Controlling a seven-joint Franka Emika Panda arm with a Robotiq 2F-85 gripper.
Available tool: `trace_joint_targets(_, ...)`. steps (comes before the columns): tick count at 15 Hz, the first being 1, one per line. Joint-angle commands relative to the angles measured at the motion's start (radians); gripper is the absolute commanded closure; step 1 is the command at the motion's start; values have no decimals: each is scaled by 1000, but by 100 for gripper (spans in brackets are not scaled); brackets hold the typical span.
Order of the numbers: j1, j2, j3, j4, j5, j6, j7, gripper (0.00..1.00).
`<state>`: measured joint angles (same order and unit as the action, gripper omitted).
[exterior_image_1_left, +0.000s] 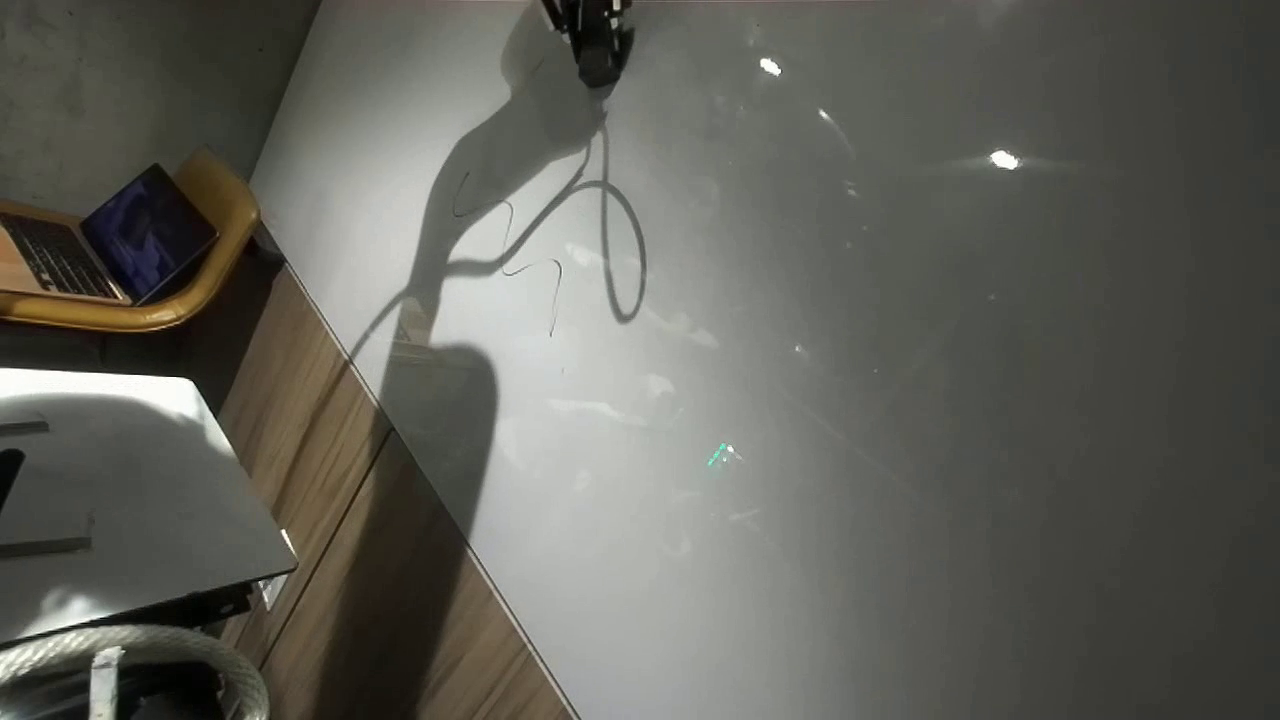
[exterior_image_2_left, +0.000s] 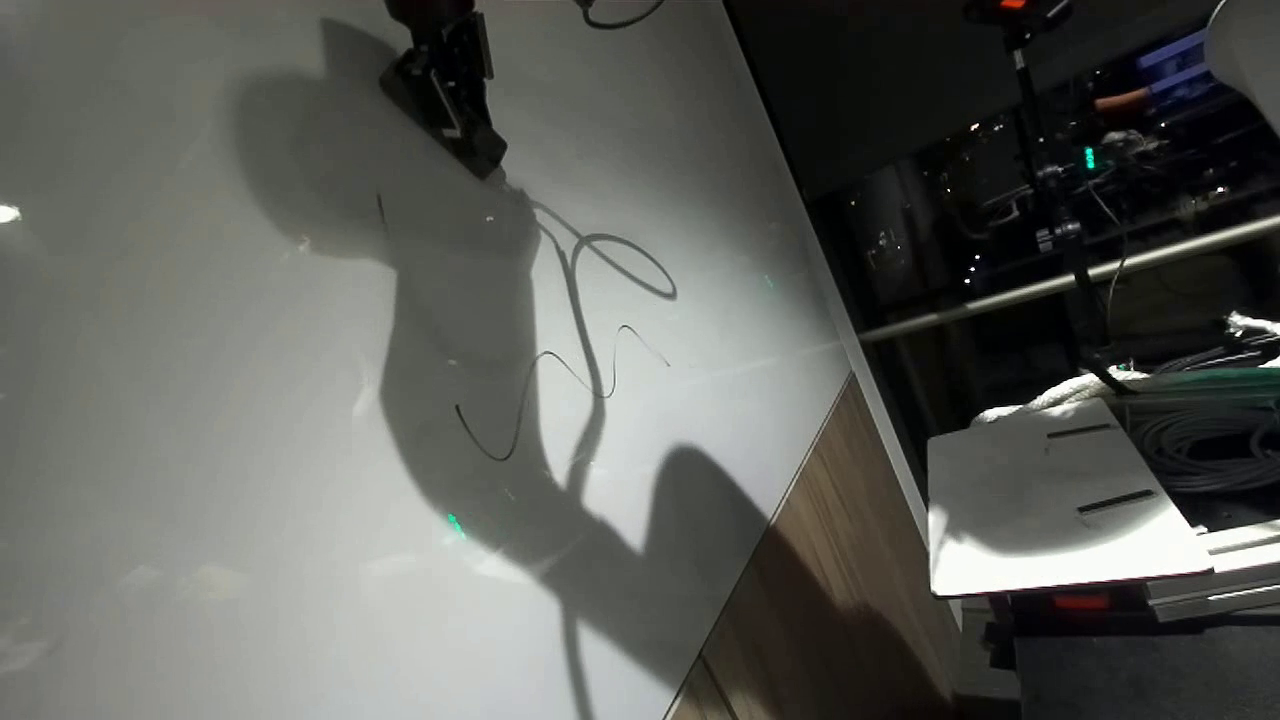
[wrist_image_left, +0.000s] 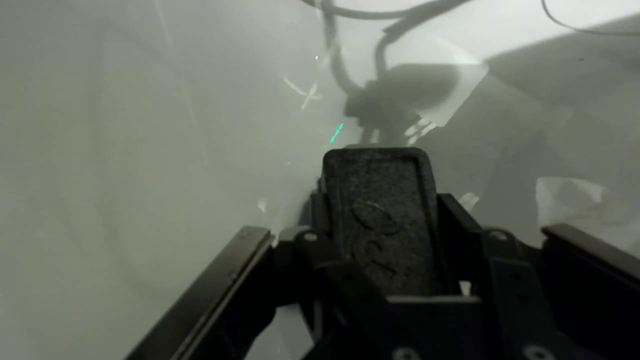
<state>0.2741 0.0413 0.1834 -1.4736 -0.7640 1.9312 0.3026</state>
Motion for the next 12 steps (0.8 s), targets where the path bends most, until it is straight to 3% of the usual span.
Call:
trace_joint_targets(1, -46, 2, -34, -16, 16, 150, -24, 71)
trace_joint_targets(6, -18, 88, 28, -14, 11, 140, 27, 71)
trace_joint_targets(12, 101, 305, 78, 137, -64, 55, 41, 71)
